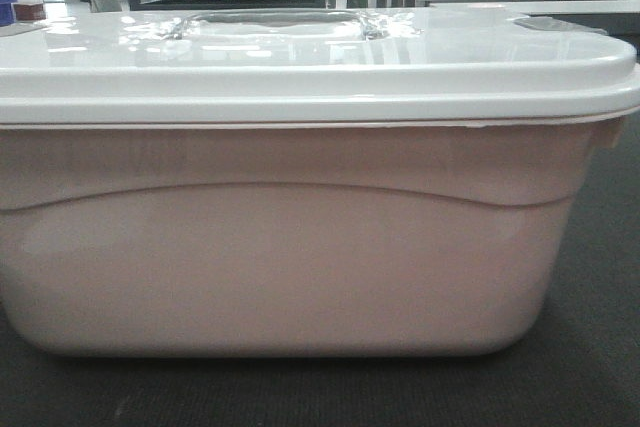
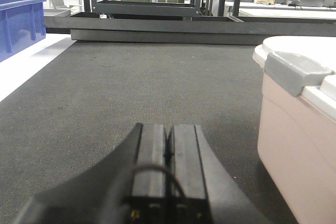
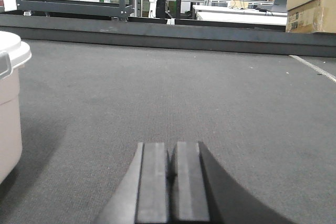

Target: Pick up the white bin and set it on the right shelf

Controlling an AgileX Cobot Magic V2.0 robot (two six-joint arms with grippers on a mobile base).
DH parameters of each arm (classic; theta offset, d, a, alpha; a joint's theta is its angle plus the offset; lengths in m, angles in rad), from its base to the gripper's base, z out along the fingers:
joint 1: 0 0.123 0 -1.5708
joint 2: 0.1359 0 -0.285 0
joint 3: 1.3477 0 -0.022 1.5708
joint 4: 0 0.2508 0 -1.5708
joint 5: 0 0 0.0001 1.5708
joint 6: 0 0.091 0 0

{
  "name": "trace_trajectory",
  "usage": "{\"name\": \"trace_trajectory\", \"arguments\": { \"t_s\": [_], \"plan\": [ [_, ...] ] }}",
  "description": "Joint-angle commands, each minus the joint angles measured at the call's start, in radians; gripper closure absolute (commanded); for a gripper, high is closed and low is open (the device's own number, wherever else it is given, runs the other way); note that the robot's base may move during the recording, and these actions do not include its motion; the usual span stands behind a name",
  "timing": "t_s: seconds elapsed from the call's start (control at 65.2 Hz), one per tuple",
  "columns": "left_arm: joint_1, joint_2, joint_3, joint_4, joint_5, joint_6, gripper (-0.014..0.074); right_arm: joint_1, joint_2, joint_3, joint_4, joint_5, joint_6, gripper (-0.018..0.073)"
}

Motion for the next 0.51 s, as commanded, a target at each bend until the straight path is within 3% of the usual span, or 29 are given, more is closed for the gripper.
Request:
{"name": "trace_trajectory", "arguments": {
  "t_s": [0.0,0.491],
  "plan": [
    [-0.002,-0.009,0.000,0.001,-0.084,-0.003,0.0715,-0.005,-0.017,-0.001,-0.010,-0.088,-0.002,0.0504],
    [-0.002,-0.009,0.000,0.001,-0.084,-0.003,0.0715,-0.005,-0.017,-0.001,-0.010,-0.088,-0.002,0.0504]
  ]
}}
